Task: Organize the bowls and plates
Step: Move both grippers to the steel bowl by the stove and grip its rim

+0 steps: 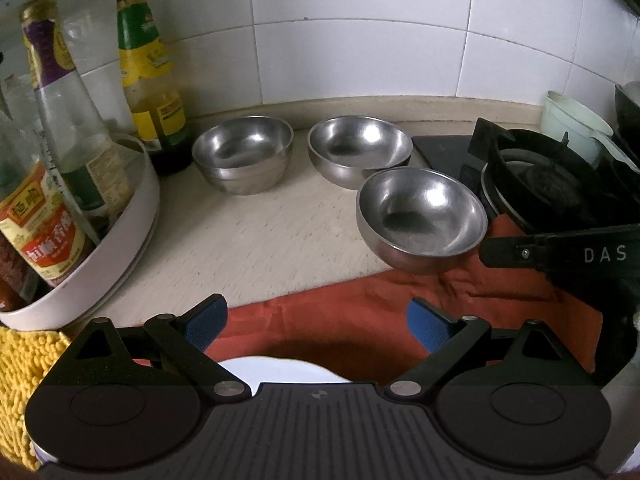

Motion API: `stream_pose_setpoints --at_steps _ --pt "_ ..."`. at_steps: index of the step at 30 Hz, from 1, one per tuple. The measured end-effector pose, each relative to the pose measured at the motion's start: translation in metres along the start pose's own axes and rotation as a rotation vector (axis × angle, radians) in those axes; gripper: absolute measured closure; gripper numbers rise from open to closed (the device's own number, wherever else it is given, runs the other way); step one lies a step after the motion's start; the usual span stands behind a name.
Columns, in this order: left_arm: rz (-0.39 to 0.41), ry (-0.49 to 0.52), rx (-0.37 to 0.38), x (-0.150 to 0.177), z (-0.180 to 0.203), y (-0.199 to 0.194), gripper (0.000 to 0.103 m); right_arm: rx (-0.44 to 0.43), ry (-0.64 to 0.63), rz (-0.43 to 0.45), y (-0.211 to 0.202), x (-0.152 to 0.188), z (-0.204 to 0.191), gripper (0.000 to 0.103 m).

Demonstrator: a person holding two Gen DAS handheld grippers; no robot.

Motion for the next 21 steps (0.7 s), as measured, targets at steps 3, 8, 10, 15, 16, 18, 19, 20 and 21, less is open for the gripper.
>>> stream_pose_setpoints --at_steps 3,8,10,15,16,18,19,20,21 --pt "-0.004 0.005 0.000 -0.004 0.002 0.005 0.004 0.003 0.001 0.000 0.002 -0.004 0.003 0.058" --pt "-0.008 0.015 0.003 -0.011 0.006 0.013 0.004 0.008 0.008 0.001 0.006 -0.010 0.010 0.058" --pt "-0.007 0.020 0.006 -0.015 0.008 0.016 0.004 0.012 0.010 0.001 0.008 -0.013 0.013 0.058" --pt "0.006 0.012 0.020 -0.030 0.012 0.024 0.004 0.027 0.015 0.001 0.013 -0.023 0.021 0.057" --pt "0.008 0.012 0.022 -0.033 0.013 0.025 0.004 0.030 0.015 0.003 0.014 -0.025 0.022 0.057" --pt "0.011 0.013 0.026 -0.040 0.017 0.030 0.004 0.036 0.020 0.004 0.017 -0.029 0.027 0.056" --pt "0.010 0.014 0.030 -0.043 0.019 0.032 0.004 0.039 0.024 0.003 0.019 -0.030 0.029 0.055" --pt "0.008 0.016 0.037 -0.045 0.022 0.035 0.004 0.041 0.028 0.001 0.021 -0.032 0.031 0.054" --pt "0.001 0.017 0.043 -0.047 0.024 0.039 0.004 0.043 0.030 -0.001 0.022 -0.033 0.033 0.054"
Point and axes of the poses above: each gripper's, at about its wrist camera, not at the fingertips, and y roughly the way its jaws point, z to its right, x to its underside, the point moved 6 cm from there along y, roughly the way its jaws point, and after that the axes turned 13 degrees about -x, right-handed, at the moved point
